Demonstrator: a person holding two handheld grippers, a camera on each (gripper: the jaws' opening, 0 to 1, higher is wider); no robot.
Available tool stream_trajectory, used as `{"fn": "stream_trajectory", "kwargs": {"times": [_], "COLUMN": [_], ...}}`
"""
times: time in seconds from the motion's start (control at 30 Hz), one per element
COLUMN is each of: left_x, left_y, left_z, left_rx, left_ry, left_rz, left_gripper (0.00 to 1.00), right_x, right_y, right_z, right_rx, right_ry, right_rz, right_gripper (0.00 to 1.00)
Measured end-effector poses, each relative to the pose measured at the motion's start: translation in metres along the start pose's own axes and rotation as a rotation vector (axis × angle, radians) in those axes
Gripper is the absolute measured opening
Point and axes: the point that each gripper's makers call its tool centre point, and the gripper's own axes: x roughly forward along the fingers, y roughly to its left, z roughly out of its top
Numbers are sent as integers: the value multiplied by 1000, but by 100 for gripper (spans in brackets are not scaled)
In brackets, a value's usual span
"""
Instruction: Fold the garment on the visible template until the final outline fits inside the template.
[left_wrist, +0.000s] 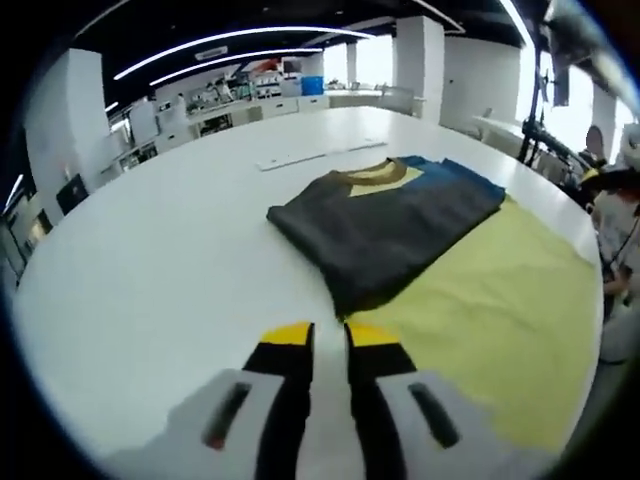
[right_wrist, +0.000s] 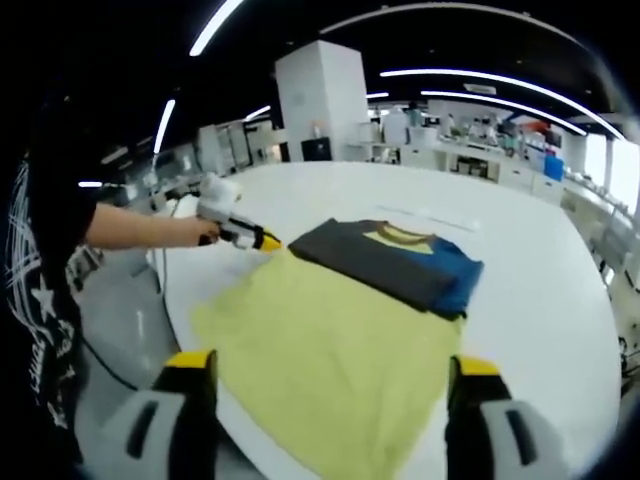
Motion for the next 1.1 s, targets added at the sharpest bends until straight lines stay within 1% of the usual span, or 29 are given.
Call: {"fn": "stream_trajectory", "kwargs": {"times": [0.1,0.17,0.27,0.33,0.47,0.57,0.67,0.73,0.83,0.9,0.97,1.0,1.07,1.1], "left_x": [-2,-1,3,7,13,18,19,21,22,22,25,23,22,21], "left_y": [0,3,3,2,-5,-5,-10,-12,-11,-12,-11,-13,-11,-11], "left_z": [-1,-5,-5,-7,-3,-5,-6,-8,-7,-5,-5,-4,-5,-4], "left_rx": [19,10,6,12,-9,-4,-6,2,-14,-36,-58,-52,-30,-23], "left_ry": [14,23,21,32,18,30,37,42,37,25,29,31,38,38], "left_rz": [10,20,12,9,-17,-24,-37,-40,-45,-47,-53,-48,-31,-34], "left_gripper": [10,11,11,11,11,11,10,9,6,3,0,0,0,0], "right_x": [0,1,1,1,0,0,1,1,1,1,2,2,2,2], "right_y": [0,0,1,1,0,-3,-4,-4,-4,-4,-4,-5,-5,-5], "right_z": [-1,-1,-1,-2,-4,-5,-5,-5,-6,-8,-8,-9,-8,-8], "right_rx": [-6,-6,3,3,10,17,19,23,28,30,32,32,29,30], "right_ry": [4,4,0,4,6,7,10,7,12,15,16,17,17,16], "right_rz": [4,5,7,6,1,-7,-12,-13,-16,-16,-15,-14,-16,-16], "right_gripper": [97,97,97,97,97,97,96,96,96,95,95,95,95,95]}}
